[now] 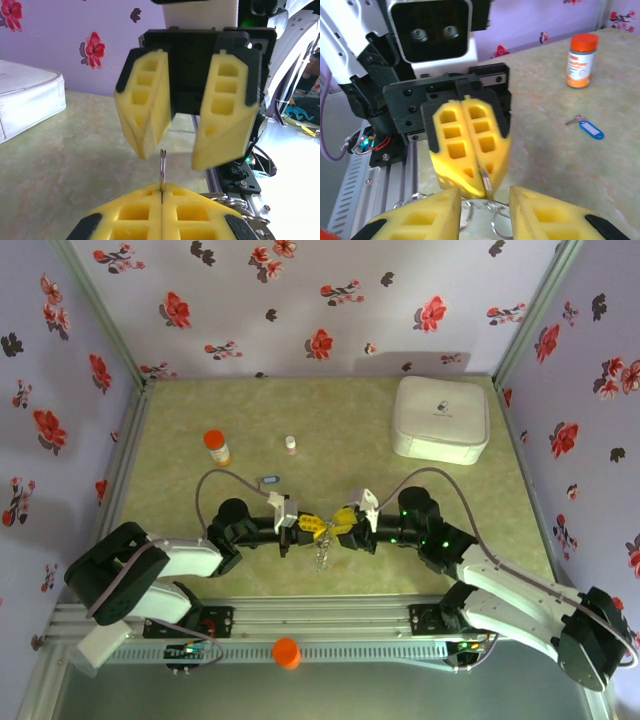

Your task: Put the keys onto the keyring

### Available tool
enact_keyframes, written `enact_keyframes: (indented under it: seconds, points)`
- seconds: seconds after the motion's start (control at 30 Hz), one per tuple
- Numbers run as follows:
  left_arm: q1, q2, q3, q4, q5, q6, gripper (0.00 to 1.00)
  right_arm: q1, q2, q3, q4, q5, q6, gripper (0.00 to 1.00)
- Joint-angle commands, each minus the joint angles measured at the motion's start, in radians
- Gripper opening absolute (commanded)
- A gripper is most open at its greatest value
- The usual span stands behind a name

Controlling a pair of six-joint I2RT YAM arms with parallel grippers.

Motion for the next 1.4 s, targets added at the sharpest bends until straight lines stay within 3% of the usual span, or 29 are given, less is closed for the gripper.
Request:
enact_keyframes:
  seconds: [0.0,0.2,0.37,0.43,0.47,0.53,0.67,0.93,1.23,1.37]
  points:
    - [-0.009,-0.001,0.008,0.071,-0.002,-0.008,0.00,0.030,0.021,-0.009,0.081,0.038,-0.006,0.27]
    - [-0.013,-0.011,0.002,0.072,-0.002,-0.004,0.00,0.036,0.011,-0.022,0.101,0.063,-0.009,0.16]
    - [-0.012,-0.020,-0.006,0.070,-0.005,0.009,0.00,0.036,-0.018,-0.008,0.033,0.070,-0.043,0.00]
    - [-0.012,-0.025,-0.015,0.069,-0.034,0.015,0.21,0.037,-0.027,0.018,-0.034,0.069,-0.074,0.00]
    - [-0.012,-0.026,-0.019,0.067,-0.046,0.019,0.27,0.037,-0.031,0.036,-0.076,0.068,-0.093,0.00]
    - [-0.012,-0.036,-0.025,0.061,-0.059,0.032,0.36,0.038,-0.032,0.073,-0.151,0.068,-0.135,0.00]
    - [-0.006,-0.044,-0.028,0.027,-0.072,0.059,0.44,0.039,0.001,0.195,-0.363,0.066,-0.243,0.00]
    - [0.005,-0.084,0.016,-0.148,-0.065,0.110,0.45,0.043,0.094,0.391,-0.648,0.092,-0.379,0.00]
    - [0.004,-0.217,0.074,-0.491,-0.076,0.263,0.45,0.043,0.227,0.555,-0.822,0.129,-0.425,0.00]
    - [0.004,-0.260,0.083,-0.558,-0.078,0.292,0.45,0.047,0.247,0.581,-0.831,0.120,-0.447,0.00]
